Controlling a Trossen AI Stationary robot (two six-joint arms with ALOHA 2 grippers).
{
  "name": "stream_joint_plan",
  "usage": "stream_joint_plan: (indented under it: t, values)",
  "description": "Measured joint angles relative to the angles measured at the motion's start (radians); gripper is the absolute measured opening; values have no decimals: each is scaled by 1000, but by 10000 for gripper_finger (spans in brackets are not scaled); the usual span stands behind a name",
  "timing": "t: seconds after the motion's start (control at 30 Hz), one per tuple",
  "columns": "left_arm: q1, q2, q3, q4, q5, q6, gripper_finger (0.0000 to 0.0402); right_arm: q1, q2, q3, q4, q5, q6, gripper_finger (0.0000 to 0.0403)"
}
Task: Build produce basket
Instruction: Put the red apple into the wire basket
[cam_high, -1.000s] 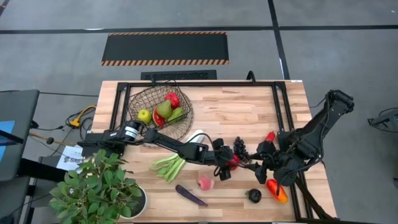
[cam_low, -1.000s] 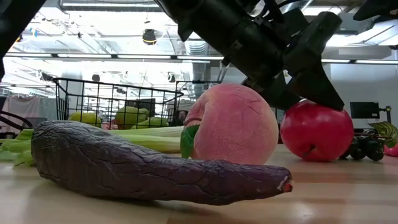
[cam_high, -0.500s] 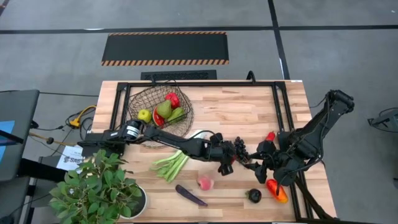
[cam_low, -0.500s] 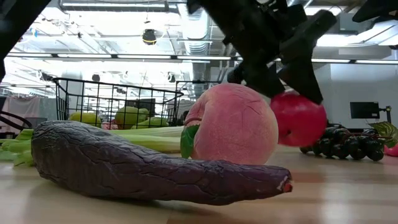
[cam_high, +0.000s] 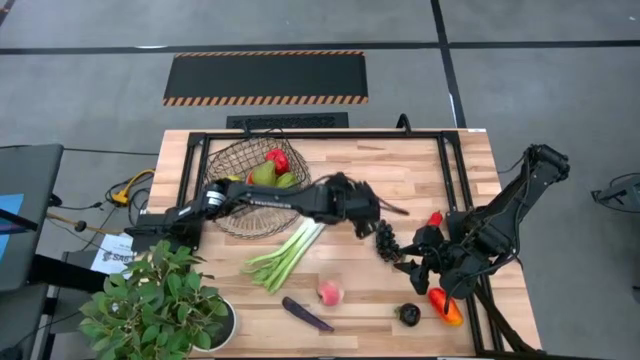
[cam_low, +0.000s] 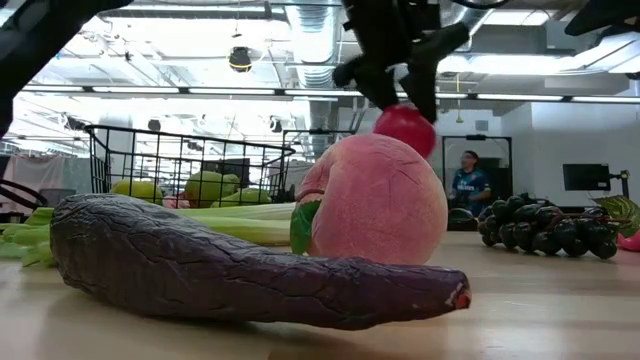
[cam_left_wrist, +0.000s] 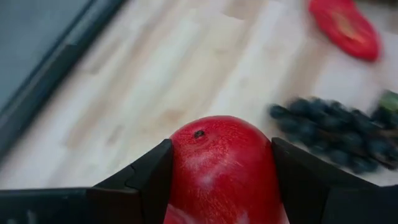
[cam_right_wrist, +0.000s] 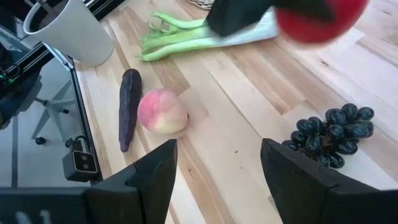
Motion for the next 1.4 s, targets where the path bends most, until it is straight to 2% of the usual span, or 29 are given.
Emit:
stream_joint_plan:
  t: [0.17, 0.27, 0.43, 0.6, 0.7, 0.8, 0.87, 1.0, 1.23, 1.4]
  values:
    - [47, -2, 100, -132, -50, 10, 210, 0, 0, 0, 0, 0, 1, 255]
    - [73, -4, 165, -231, -115, 3, 213, 0, 0, 0, 0, 1, 1, 255]
    - [119, -99, 124, -372, -177, -76, 217, 0, 0, 0, 0, 10, 1, 255]
    - [149, -201, 120, -555, -314, -149, 215, -2, 0, 0, -7, 21, 1, 255]
    - [172, -258, 114, -656, -382, -244, 219, -3, 0, 0, -6, 31, 1, 255]
    - [191, -352, 26, -629, -383, -266, 220, -3, 0, 0, -8, 44, 1, 255]
    - [195, -411, -49, -632, -393, -333, 220, -3, 0, 0, -8, 45, 1, 255]
    - [198, -524, -280, -615, -387, -449, 220, -3, 0, 0, -10, 45, 1, 255]
    - [198, -687, -677, -441, -351, -584, 221, -3, 0, 0, -10, 47, 1, 255]
    - [209, -762, -891, -350, -321, -672, 222, -14, 0, 0, -12, 45, 2, 255]
